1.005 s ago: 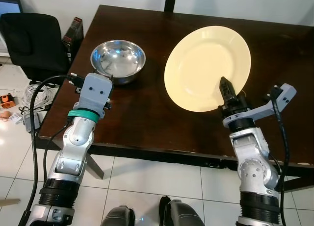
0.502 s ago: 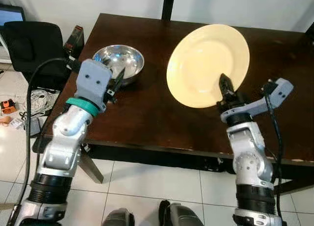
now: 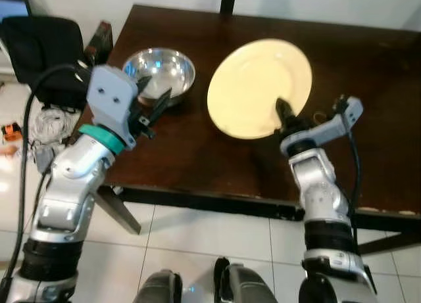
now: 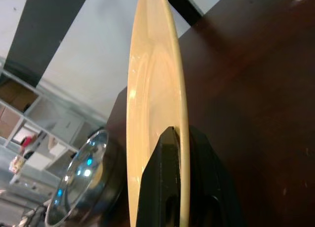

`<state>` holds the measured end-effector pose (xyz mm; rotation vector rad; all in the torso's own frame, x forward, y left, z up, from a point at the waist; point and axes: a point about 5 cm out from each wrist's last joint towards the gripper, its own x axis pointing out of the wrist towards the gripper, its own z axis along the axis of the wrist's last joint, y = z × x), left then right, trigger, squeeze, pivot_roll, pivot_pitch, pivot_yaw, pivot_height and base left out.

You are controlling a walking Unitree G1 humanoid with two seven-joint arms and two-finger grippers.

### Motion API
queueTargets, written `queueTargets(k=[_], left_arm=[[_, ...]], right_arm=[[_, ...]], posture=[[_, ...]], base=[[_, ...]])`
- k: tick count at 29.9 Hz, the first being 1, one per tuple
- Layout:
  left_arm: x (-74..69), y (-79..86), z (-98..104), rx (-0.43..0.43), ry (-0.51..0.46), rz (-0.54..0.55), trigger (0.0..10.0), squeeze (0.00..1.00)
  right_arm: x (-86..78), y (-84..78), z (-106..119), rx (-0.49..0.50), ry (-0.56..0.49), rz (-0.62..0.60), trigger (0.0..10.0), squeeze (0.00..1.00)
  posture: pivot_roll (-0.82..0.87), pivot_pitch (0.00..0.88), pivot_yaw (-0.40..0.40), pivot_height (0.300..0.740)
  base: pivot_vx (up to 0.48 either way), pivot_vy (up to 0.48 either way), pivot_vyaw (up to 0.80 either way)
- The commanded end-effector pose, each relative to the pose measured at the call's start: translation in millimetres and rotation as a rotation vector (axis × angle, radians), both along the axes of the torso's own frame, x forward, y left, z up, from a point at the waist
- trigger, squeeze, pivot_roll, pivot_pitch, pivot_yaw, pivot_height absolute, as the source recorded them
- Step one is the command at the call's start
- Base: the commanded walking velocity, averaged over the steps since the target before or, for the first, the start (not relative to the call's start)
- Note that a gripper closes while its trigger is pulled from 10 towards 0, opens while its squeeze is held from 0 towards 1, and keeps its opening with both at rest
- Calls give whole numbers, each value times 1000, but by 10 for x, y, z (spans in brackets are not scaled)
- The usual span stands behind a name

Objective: Setting the table

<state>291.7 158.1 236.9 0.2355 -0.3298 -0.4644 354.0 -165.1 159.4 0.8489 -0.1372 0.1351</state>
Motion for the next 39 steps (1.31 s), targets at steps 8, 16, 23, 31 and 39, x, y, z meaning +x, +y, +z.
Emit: queueTargets(k=[8, 16, 23, 31, 39], left_arm=[[-67, -22, 58, -13, 15, -19, 10000, 0], [-109, -52, 49, -26, 26, -14, 10000, 0], [-112, -62, 64, -33, 37, -13, 10000, 0], [-92, -106, 75, -47, 39, -23, 10000, 0], [-64, -134, 83, -55, 38, -29, 10000, 0]], right_arm=[[197, 78, -63, 75, 68, 21, 10000, 0], [257, 231, -161, 36, 134, 83, 10000, 0], [288, 225, -177, 14, 137, 69, 10000, 455], [322, 100, -114, -123, 113, -3, 10000, 1000], [302, -28, -109, -283, 119, -72, 10000, 0]], posture=[[143, 147, -3, 740], [150, 150, -20, 740], [144, 144, -22, 740], [122, 132, -18, 740], [101, 122, -12, 740]], base=[[0, 0, 0], [0, 0, 0], [0, 0, 0], [0, 0, 0], [0, 0, 0]])
